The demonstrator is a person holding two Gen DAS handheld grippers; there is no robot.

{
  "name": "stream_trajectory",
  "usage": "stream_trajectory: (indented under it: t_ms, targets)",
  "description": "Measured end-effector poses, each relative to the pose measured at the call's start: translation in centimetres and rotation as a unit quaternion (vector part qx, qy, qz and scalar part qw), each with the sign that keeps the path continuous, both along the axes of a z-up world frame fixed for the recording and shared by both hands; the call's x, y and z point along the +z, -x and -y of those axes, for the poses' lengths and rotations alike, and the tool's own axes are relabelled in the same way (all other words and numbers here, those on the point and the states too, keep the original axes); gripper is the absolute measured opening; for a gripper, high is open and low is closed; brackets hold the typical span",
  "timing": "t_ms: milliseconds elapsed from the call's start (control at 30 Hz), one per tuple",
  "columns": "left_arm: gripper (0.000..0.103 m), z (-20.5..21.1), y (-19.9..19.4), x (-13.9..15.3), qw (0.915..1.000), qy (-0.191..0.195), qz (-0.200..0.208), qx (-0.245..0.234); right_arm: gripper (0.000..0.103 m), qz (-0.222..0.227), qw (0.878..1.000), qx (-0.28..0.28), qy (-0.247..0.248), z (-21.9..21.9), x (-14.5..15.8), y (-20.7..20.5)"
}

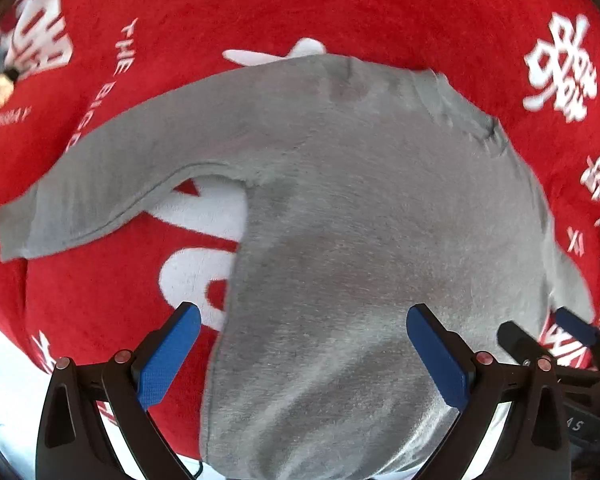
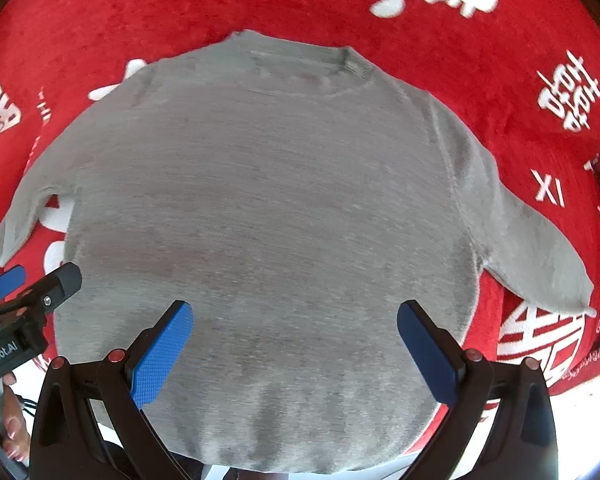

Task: Fold small clothes
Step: 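Grasp the grey sweater's sleeve cuff with the left gripper and lift it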

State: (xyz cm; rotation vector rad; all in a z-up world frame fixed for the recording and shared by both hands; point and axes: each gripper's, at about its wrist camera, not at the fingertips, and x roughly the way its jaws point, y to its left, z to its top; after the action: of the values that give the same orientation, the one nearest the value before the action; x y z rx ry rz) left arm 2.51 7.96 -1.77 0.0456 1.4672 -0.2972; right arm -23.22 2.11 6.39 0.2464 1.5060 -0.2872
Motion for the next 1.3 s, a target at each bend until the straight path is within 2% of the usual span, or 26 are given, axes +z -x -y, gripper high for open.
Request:
stream_trajectory:
  t_ms: [167,300,367,467,533,667,767,967,1033,1100,1133,1200,1233,1300]
  targets:
    - [0.103,-6.8,-1.9,-0.4,0.9965,0.031,0.013,0.077,0.102,0.01,0.999,0.04,-0.022,-3.3,0.1,-1.7]
    - [0.103,-14.4,-3.6,-1.4,0.9853,0.049,0.024,0.162,0.102,0.015,0.996,0.076,-0.041,-6.6,-0.2,-3.0]
    - [0.103,-18.7,-4.2,-2.1,0.9754,0.057,0.03,0.211,0.102,0.017,0.994,0.093,-0.049,-8.4,-0.5,-3.6]
    - [0.103,-24.6,-4.8,-3.4,0.9564,0.07,0.038,0.281,0.102,0.02,0.991,0.115,-0.062,-11.0,-1.0,-4.4]
    - [0.103,-28.3,-5.1,-4.7,0.9411,0.092,0.037,0.323,0.102,0.017,0.989,0.129,-0.068,-12.7,-1.5,-4.7]
    - [0.103,-32.1,-5.6,-7.8,0.9176,0.159,0.014,0.364,0.102,0.01,0.986,0.149,-0.076,-15.3,-2.4,-5.2]
    - [0.103,-33.3,-6.4,-8.5,0.9149,0.18,0.031,0.36,0.102,0.009,0.984,0.16,-0.081,-16.9,-2.8,-5.5]
    - [0.103,-33.6,-8.0,-9.2,0.9024,0.203,0.037,0.378,0.102,0.005,0.981,0.176,-0.082,-19.1,-3.2,-6.3]
    - [0.093,-33.4,-8.0,-8.9,0.9002,0.192,0.041,0.389,0.102,0.009,0.98,0.18,-0.085,-19.6,-3.0,-6.5]
    - [0.064,-33.0,-8.1,-8.7,0.9035,0.169,0.046,0.391,0.102,0.012,0.979,0.181,-0.089,-20.1,-2.8,-6.7]
    - [0.055,-32.7,-8.1,-8.6,0.9083,0.157,0.049,0.385,0.102,0.014,0.979,0.181,-0.09,-20.3,-2.7,-6.8]
    - [0.015,-32.6,-8.1,-8.4,0.9154,0.153,0.053,0.368,0.102,0.018,0.979,0.181,-0.093,-20.5,-2.5,-6.9]
    - [0.011,-32.6,-8.2,-8.3,0.917,0.155,0.054,0.363,0.102,0.02,0.979,0.179,-0.095,-20.5,-2.4,-6.9]
    - [0.011,-32.4,-8.2,-7.5,0.9189,0.16,0.065,0.355,0.102,0.024,0.979,0.175,-0.099,-20.1,-2.1,-6.5]
